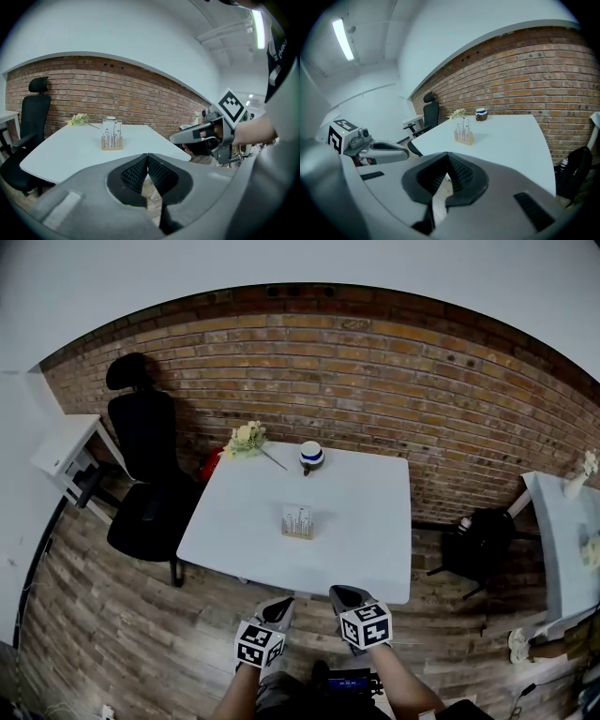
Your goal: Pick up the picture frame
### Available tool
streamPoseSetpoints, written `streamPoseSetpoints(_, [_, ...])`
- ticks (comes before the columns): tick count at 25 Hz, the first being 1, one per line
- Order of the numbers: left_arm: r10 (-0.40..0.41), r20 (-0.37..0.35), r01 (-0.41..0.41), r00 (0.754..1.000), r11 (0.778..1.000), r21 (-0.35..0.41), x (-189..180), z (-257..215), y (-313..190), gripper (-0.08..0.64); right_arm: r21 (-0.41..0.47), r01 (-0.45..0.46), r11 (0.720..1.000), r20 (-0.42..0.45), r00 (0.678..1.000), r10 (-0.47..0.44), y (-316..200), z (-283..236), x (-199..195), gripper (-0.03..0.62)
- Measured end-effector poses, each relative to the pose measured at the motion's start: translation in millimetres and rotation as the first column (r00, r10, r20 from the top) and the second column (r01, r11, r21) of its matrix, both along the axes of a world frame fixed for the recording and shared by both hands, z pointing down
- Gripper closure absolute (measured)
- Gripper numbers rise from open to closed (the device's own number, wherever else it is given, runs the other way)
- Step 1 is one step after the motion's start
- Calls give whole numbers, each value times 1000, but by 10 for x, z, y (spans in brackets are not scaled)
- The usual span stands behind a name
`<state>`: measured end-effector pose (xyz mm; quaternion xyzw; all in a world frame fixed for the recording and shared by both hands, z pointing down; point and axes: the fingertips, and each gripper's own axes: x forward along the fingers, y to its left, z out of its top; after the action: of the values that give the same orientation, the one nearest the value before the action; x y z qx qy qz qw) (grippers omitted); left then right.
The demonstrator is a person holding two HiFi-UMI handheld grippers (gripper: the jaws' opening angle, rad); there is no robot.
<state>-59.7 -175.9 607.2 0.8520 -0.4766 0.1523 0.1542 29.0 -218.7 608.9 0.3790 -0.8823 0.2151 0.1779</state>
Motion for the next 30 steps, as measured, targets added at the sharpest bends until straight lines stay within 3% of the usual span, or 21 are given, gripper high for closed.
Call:
streamPoseSetpoints(8, [-44, -4, 44, 999, 999, -3, -234, 85, -354, 548, -24, 3, 1000, -16, 1000, -4, -309, 122, -150, 584])
streamPoseSetpoints(30, [160, -44, -159, 986, 987, 16, -1082, -46, -1887, 548, -1, -205, 979, -43, 978, 205, -1612, -57, -915, 584])
